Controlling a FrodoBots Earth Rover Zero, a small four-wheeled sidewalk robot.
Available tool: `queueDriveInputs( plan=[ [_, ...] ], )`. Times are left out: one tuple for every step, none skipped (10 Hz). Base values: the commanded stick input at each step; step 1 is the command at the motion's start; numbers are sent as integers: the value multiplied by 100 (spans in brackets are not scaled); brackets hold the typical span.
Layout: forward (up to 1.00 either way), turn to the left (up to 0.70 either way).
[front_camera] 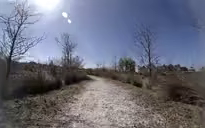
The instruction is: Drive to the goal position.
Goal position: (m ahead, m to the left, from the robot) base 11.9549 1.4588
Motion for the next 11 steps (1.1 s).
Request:
queueDriveInputs(
  plan=[
    [70,0],
    [70,0],
    [70,0],
    [70,0],
    [70,0],
    [70,0],
    [70,0],
    [70,0],
    [70,0],
    [70,0],
    [70,0]
  ],
)
